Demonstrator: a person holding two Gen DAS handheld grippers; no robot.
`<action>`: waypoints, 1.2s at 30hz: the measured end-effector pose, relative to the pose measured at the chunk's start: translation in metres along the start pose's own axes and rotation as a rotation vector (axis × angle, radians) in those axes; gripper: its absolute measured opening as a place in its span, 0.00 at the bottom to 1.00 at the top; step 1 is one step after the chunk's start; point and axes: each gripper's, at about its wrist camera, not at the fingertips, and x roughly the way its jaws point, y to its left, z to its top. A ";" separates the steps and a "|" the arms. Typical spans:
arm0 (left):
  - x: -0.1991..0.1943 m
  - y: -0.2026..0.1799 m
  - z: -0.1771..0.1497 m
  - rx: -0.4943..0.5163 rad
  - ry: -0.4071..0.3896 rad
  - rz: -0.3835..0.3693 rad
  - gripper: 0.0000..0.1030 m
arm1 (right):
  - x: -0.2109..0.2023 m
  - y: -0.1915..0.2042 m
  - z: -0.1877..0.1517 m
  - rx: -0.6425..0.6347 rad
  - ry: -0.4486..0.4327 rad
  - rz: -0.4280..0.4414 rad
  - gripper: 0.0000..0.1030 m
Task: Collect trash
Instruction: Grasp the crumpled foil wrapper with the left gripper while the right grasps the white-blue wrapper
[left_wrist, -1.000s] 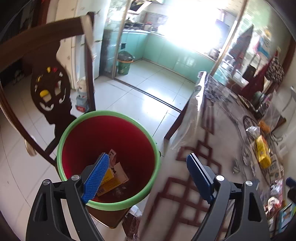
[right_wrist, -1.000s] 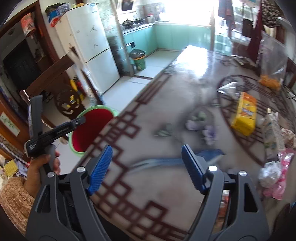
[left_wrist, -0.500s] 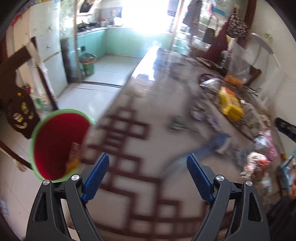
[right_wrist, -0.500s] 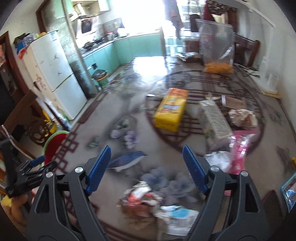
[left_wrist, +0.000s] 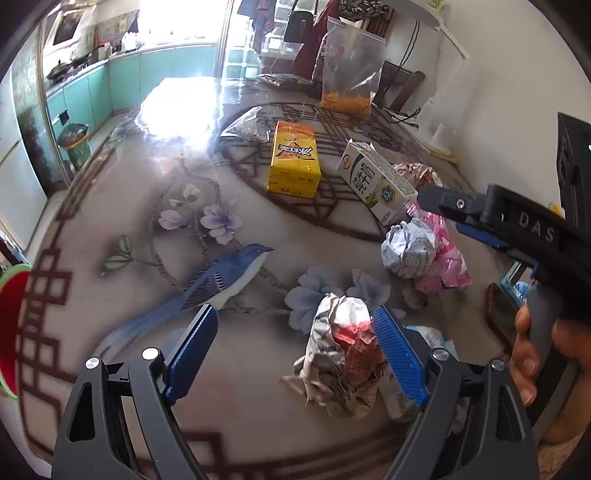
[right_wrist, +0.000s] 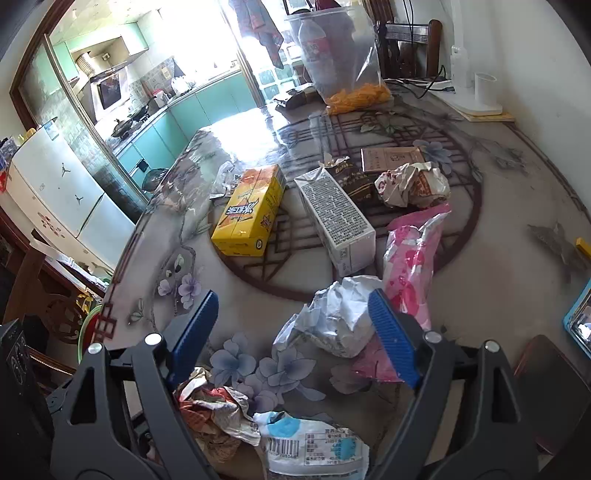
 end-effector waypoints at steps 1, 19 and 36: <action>0.001 0.000 0.001 -0.017 0.002 0.001 0.81 | 0.001 -0.001 0.000 0.000 0.001 -0.003 0.79; 0.021 -0.024 -0.001 0.002 0.065 -0.071 0.43 | 0.009 -0.007 -0.001 0.043 0.033 0.027 0.79; -0.017 0.019 0.004 -0.040 -0.014 -0.006 0.27 | 0.019 -0.027 -0.004 0.143 0.080 0.062 0.80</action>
